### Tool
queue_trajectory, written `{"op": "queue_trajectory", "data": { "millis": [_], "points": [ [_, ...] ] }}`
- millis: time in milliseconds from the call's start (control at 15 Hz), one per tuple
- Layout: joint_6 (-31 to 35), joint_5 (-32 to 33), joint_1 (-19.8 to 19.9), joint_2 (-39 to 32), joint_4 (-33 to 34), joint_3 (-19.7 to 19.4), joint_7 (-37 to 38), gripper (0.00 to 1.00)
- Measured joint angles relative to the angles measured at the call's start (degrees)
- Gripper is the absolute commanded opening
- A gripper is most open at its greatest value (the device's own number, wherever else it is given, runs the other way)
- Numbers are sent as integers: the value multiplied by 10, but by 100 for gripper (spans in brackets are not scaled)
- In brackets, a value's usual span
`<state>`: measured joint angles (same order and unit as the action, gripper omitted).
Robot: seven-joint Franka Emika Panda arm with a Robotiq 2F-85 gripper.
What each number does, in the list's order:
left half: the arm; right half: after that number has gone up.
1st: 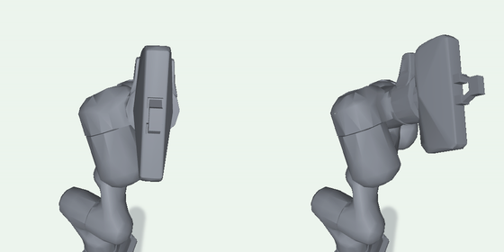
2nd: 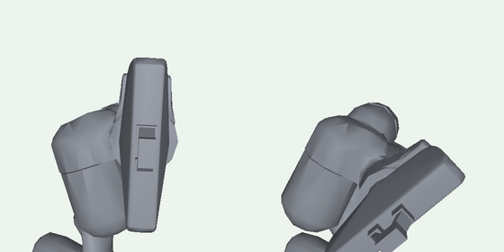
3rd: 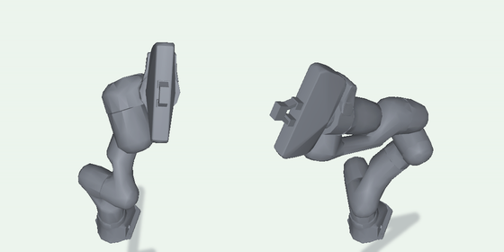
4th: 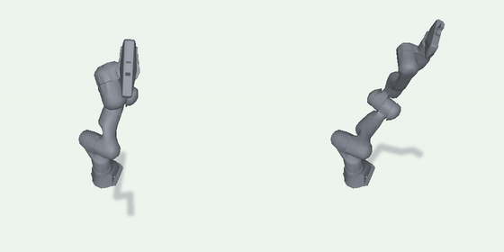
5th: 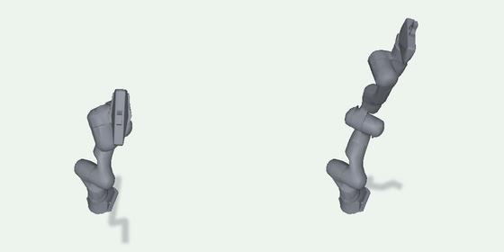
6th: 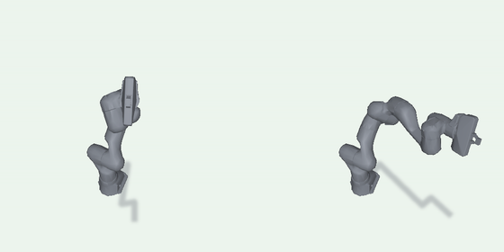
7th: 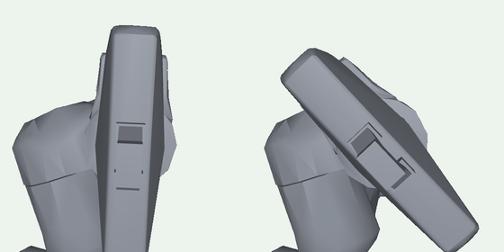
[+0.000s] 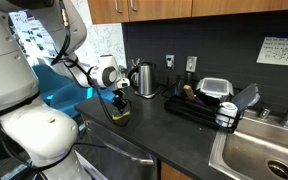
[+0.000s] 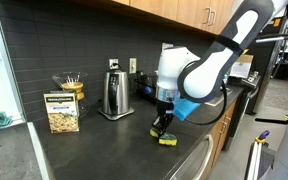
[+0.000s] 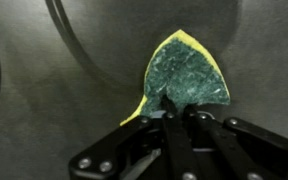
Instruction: Clean the counter
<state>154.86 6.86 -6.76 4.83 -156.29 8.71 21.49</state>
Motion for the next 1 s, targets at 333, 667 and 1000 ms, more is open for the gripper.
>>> {"op": "queue_trajectory", "data": {
  "millis": [333,667,1000],
  "points": [
    [-5,42,52,14,-16,-27,4,3],
    [-12,100,109,21,-20,-54,21,3],
    [-17,144,152,21,-20,-76,47,3]
  ]
}}
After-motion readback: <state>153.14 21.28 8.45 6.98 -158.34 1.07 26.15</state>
